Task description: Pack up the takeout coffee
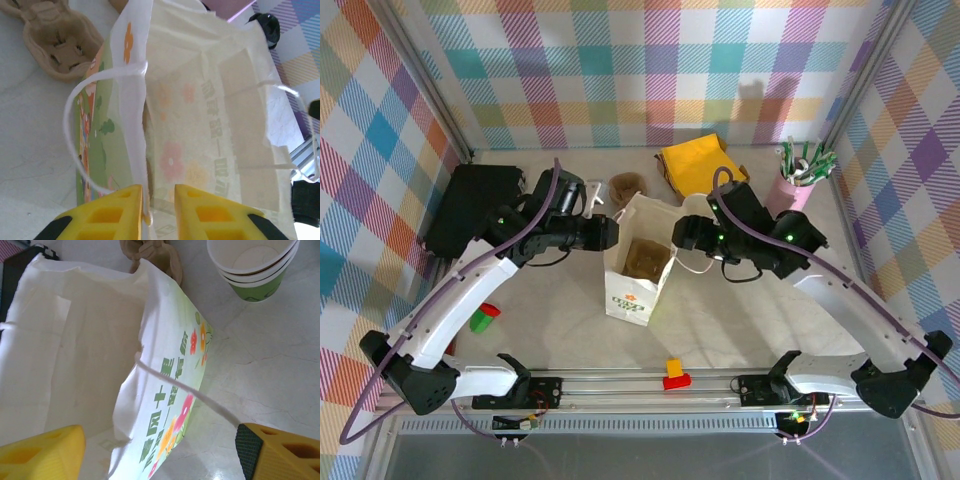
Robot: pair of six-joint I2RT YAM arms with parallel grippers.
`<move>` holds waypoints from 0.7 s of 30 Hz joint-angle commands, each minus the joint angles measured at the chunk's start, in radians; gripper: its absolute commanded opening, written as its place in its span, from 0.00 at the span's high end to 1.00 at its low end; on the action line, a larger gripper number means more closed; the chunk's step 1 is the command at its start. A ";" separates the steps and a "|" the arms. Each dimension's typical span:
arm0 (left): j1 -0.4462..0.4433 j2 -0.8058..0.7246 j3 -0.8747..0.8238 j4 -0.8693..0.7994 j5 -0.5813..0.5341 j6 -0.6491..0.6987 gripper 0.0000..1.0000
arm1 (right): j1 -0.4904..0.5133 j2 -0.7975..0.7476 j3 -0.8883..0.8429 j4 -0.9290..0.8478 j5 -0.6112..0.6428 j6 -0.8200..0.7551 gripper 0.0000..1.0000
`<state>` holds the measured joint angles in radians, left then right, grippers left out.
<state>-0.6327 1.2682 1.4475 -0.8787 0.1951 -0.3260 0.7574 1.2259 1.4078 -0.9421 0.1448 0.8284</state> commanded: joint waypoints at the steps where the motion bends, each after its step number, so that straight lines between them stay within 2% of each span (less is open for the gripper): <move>1: -0.010 -0.020 0.030 -0.048 -0.030 -0.006 0.74 | -0.007 0.038 0.021 0.037 -0.036 0.008 0.20; 14: -0.019 -0.023 0.148 -0.154 -0.141 0.024 0.70 | -0.009 0.156 0.081 0.046 -0.035 -0.012 0.22; 21: -0.074 0.006 0.244 -0.191 -0.214 0.005 0.70 | -0.010 0.185 0.086 0.082 -0.077 -0.013 0.23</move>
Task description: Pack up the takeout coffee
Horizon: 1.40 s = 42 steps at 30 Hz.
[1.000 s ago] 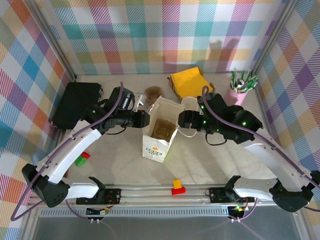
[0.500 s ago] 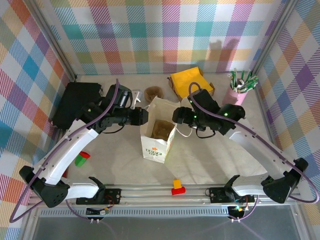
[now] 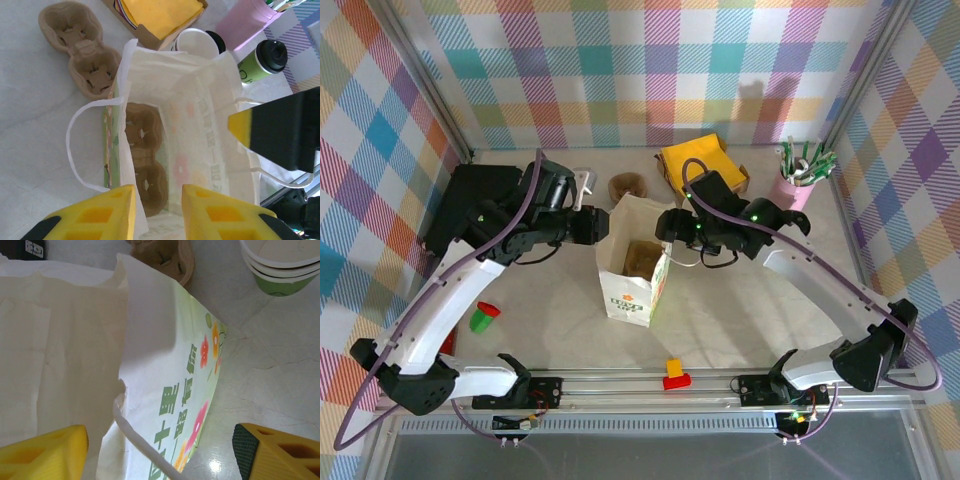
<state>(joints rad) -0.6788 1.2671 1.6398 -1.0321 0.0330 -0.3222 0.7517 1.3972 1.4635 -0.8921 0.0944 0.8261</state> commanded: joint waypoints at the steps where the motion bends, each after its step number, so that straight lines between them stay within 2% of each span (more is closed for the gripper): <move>1: -0.037 0.012 0.063 -0.039 -0.061 -0.004 0.70 | -0.004 0.016 0.029 0.035 -0.031 -0.010 0.23; 7: -0.095 0.069 0.106 -0.035 -0.095 -0.052 0.70 | -0.005 0.029 0.028 0.042 -0.039 -0.012 0.24; 11: -0.117 0.102 0.099 -0.016 -0.098 -0.083 0.70 | -0.005 0.018 0.009 0.053 -0.038 -0.010 0.28; 32: -0.165 0.290 0.039 0.001 -0.107 -0.207 0.73 | -0.008 -0.068 -0.116 0.153 -0.051 0.020 0.52; 42: -0.190 0.393 -0.006 0.007 -0.100 -0.227 0.75 | -0.008 -0.096 -0.157 0.200 -0.065 0.046 0.60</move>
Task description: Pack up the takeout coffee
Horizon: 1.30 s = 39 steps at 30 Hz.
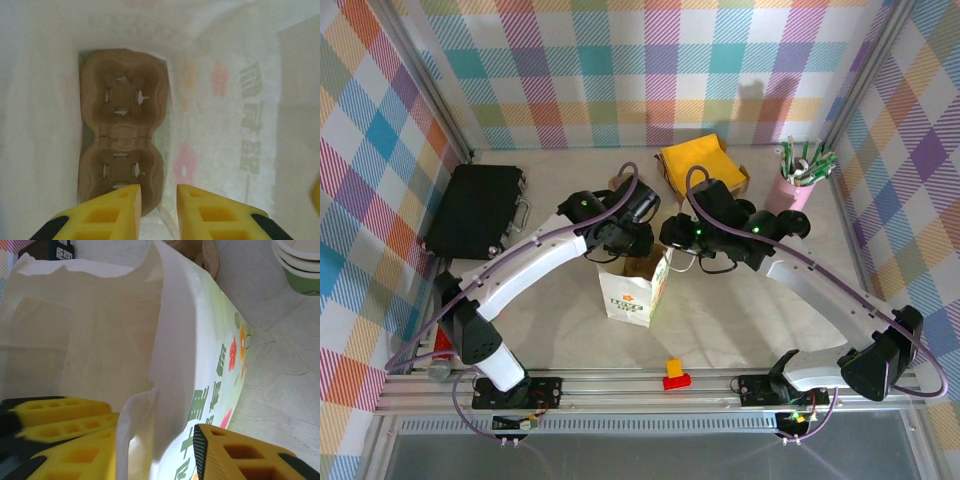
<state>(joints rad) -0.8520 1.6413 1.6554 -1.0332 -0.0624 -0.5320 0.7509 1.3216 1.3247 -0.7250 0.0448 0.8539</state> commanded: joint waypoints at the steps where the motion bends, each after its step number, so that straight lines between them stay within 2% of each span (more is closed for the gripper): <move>1: -0.018 0.025 -0.028 0.011 0.000 -0.017 0.76 | -0.006 -0.020 -0.018 0.034 -0.020 0.018 0.60; 17: -0.010 0.094 -0.119 0.070 0.044 0.003 0.91 | -0.007 -0.039 -0.034 0.026 -0.012 0.011 0.72; 39: 0.015 0.161 -0.238 0.153 0.095 0.004 1.00 | -0.007 -0.068 -0.063 0.039 -0.022 0.007 0.85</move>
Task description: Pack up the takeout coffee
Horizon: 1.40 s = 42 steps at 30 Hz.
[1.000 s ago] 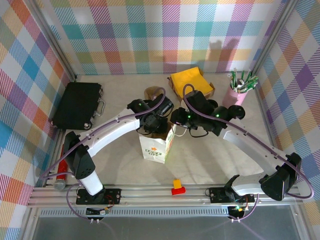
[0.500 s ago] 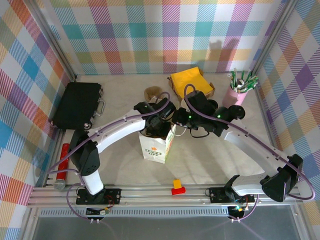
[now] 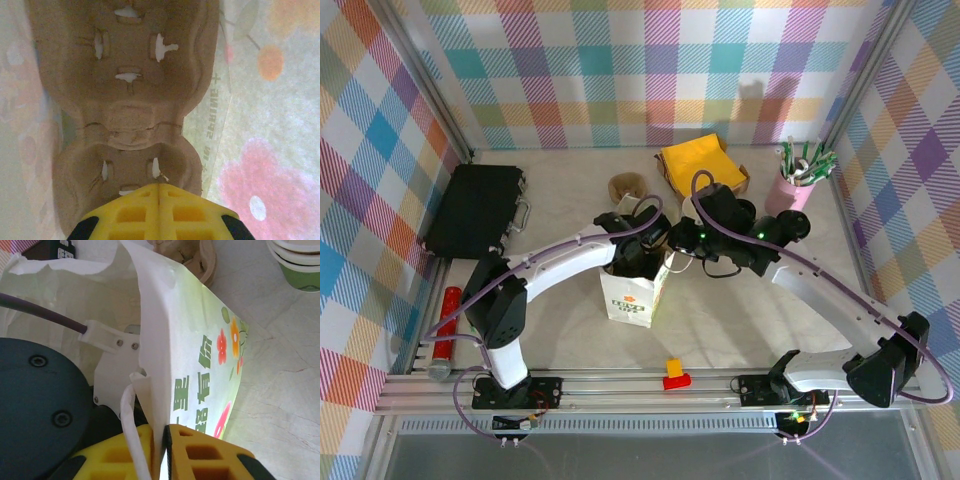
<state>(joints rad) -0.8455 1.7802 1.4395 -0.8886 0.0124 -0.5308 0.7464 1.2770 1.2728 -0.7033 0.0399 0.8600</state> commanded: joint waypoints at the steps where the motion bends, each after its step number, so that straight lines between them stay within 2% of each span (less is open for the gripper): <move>1: 0.009 0.026 -0.026 0.010 0.021 0.004 1.00 | -0.002 -0.025 -0.013 0.018 -0.018 -0.001 0.86; 19: 0.018 0.073 -0.097 0.044 0.027 -0.012 1.00 | -0.002 -0.071 -0.015 0.017 -0.008 0.005 0.91; 42: 0.020 0.168 -0.189 0.150 0.085 -0.019 1.00 | -0.001 -0.074 -0.013 0.017 -0.029 0.014 0.94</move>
<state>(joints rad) -0.8352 1.9114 1.2785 -0.7513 0.0818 -0.5350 0.7452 1.2312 1.2617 -0.7116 0.0250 0.8604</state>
